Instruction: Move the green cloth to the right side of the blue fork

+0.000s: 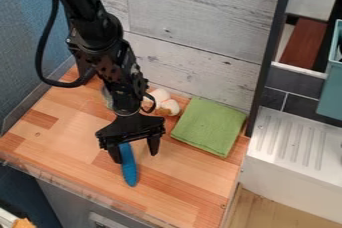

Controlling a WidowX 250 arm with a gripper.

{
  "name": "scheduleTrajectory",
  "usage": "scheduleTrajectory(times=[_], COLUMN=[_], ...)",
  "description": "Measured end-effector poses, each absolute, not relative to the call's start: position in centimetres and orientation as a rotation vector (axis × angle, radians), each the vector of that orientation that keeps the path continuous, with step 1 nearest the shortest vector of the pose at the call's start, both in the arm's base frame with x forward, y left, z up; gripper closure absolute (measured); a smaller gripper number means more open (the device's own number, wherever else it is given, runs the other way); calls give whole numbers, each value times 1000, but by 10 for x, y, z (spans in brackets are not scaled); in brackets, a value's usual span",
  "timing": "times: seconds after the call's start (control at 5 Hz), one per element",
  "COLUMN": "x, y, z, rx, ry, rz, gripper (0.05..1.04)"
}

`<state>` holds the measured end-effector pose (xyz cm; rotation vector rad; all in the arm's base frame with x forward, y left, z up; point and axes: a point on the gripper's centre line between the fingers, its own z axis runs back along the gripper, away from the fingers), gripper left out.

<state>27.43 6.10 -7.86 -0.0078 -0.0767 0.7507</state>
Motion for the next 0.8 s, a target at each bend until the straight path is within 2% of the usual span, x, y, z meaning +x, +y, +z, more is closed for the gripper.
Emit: scheduleTrajectory(times=[0.2,0.4,0.8], x=[269,262,271], y=[60,56,48], z=[-86,-82,-44], rx=[-1,38,-60], ry=[-46,-15,-102], rz=[756,751,731], gripper=[83,83,83])
